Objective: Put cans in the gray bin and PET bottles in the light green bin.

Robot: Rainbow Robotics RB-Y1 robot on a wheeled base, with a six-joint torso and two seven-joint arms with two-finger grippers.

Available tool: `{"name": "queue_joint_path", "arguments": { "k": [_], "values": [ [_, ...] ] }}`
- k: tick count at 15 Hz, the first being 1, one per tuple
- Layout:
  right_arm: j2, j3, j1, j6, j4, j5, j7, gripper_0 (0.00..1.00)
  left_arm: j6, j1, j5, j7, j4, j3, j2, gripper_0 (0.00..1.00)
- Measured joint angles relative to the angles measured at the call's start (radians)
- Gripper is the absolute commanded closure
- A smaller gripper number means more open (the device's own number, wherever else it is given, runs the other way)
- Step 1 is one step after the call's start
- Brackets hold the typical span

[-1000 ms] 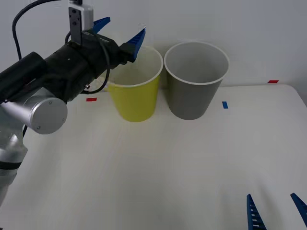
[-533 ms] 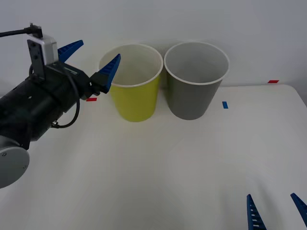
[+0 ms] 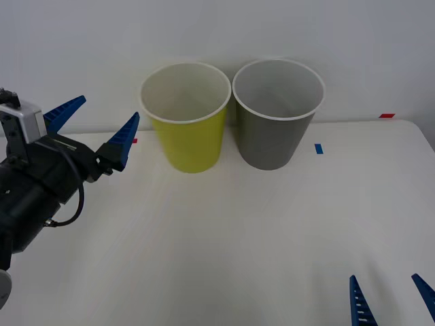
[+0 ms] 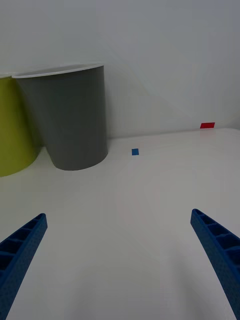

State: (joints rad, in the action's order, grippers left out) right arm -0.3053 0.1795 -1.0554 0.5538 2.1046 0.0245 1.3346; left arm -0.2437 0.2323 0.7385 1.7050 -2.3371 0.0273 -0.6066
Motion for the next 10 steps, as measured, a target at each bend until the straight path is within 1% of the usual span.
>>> {"name": "queue_joint_path", "arguments": {
  "k": [2,6,7,10],
  "values": [
    [0.0,0.0,0.0,0.0,0.0,0.0,0.0,0.0,0.023,0.047,-0.002,0.002,0.0,-0.004,0.004,0.0],
    [0.0,0.0,0.0,0.0,0.0,0.0,0.0,0.0,0.105,0.151,-0.005,0.011,0.001,-0.004,0.015,0.0],
    [0.0,0.0,0.0,0.0,0.0,0.0,0.0,0.0,0.138,0.17,-0.009,0.011,0.009,-0.002,0.016,0.0],
    [0.0,0.0,0.0,0.0,0.0,0.0,0.0,0.0,0.319,0.249,-0.045,0.008,0.058,0.029,0.014,0.0]
  ]
}}
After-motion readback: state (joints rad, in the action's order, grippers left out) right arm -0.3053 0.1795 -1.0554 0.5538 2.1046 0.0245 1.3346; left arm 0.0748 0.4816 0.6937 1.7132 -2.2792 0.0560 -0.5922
